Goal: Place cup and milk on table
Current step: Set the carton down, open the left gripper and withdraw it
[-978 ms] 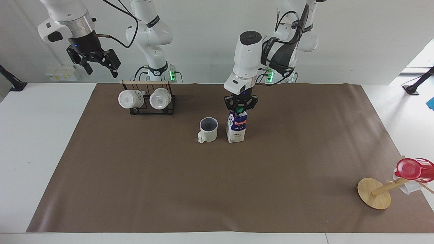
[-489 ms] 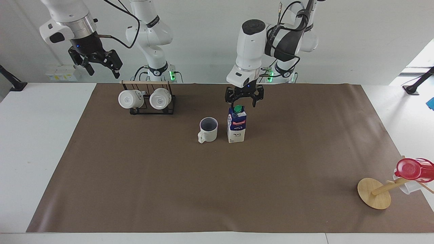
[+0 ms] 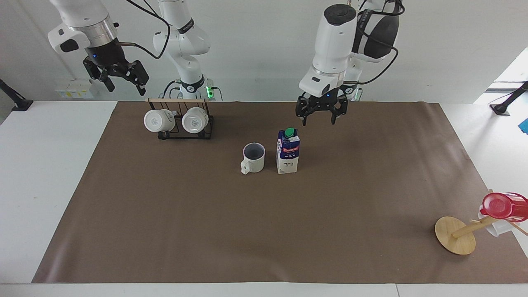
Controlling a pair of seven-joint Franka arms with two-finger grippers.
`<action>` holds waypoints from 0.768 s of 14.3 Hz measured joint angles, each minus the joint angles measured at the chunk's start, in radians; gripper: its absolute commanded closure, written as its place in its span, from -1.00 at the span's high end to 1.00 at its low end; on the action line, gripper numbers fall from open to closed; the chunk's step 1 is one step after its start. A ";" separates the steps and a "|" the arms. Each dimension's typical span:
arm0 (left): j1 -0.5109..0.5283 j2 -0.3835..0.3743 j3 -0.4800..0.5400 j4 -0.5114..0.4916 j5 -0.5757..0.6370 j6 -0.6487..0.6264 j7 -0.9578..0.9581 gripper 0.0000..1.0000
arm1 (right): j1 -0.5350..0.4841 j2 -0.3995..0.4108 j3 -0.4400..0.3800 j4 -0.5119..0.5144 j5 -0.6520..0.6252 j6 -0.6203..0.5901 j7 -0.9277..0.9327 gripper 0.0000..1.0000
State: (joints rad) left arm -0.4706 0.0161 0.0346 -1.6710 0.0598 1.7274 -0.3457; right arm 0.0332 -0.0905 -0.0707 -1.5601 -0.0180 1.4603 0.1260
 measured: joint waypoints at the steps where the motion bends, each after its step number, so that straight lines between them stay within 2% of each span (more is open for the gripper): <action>1: 0.033 -0.001 0.001 0.011 0.000 -0.012 0.035 1.00 | 0.000 0.000 0.000 0.000 0.000 0.000 0.000 1.00; 7: 0.203 -0.038 0.001 0.041 -0.002 -0.081 0.173 1.00 | 0.000 0.000 0.000 0.000 0.000 0.000 0.000 1.00; 11: 0.270 -0.063 0.002 0.042 -0.003 -0.116 0.221 1.00 | 0.000 0.000 0.000 0.000 0.000 0.000 0.000 1.00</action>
State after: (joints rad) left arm -0.2003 -0.0466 0.0364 -1.6286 0.0571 1.6111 -0.1249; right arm 0.0332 -0.0905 -0.0707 -1.5601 -0.0180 1.4603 0.1260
